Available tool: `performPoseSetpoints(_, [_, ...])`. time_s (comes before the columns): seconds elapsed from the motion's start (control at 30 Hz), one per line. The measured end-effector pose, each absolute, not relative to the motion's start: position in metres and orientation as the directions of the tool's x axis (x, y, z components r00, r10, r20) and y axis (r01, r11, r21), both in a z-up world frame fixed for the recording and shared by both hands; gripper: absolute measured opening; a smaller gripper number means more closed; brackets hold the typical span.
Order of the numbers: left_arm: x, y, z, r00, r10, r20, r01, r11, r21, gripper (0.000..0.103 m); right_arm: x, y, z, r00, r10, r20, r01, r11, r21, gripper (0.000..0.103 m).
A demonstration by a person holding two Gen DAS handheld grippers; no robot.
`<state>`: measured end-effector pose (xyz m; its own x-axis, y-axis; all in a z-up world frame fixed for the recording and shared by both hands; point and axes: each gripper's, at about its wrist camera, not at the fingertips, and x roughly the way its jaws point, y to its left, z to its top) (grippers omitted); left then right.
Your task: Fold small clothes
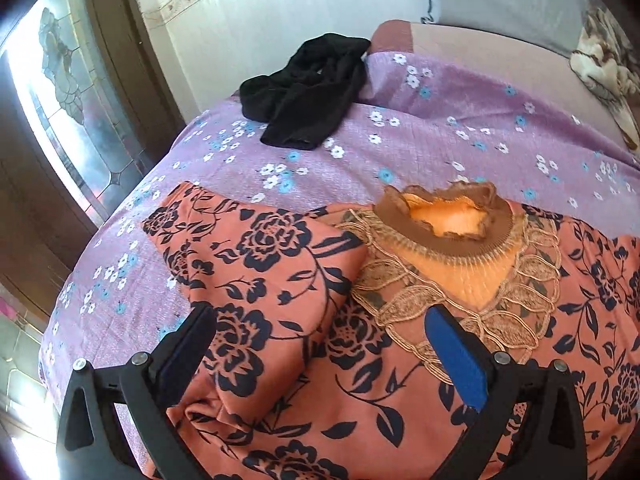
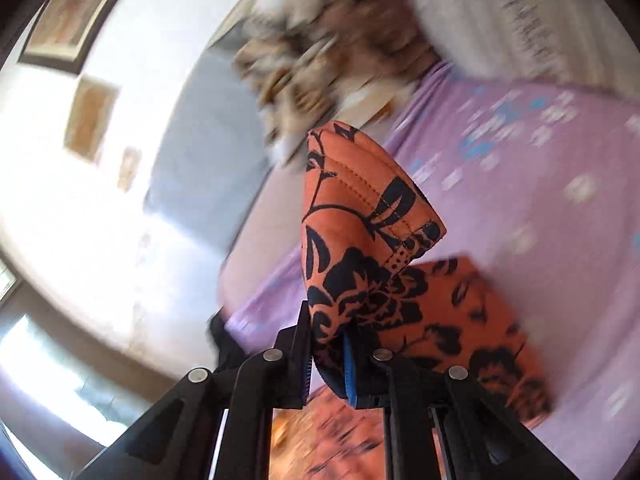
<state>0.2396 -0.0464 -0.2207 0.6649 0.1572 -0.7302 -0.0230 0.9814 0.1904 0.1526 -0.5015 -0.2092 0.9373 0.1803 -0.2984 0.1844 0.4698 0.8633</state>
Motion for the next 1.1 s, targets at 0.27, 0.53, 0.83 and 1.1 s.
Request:
performPoseSetpoints(0.27, [0.243, -0.003, -0.221, 0.639, 0.147, -0.755, -0.108, 0.989, 0.1, 0.103, 0.219, -0.333, -0.252, 0.742, 0.614, -0.269, 0.036, 0.365, 0.93, 0.073])
performPoseSetpoints(0.53, [0.244, -0.011, -0.225, 0.598, -0.082, -0.797, 0.041, 0.997, -0.072, 0.103, 0.179, -0.319, -0.23, 0.775, 0.503, -0.383, 0.056, 0.549, 0.834, 0.085])
performPoseSetpoints(0.83, [0.255, -0.021, -0.256, 0.457, -0.184, -0.87, 0.078, 0.983, -0.166, 0.084, 0.148, -0.4, -0.21, 0.778, 0.081, -0.623, 0.34, 0.78, 0.526, 0.08])
performPoseSetpoints(1.1, [0.251, -0.051, -0.277, 0.398, -0.172, -0.901, 0.169, 0.979, -0.112, 0.083, 0.165, -0.401, -0.214, 0.735, 0.081, -0.673, 0.33, 0.825, 0.46, 0.08])
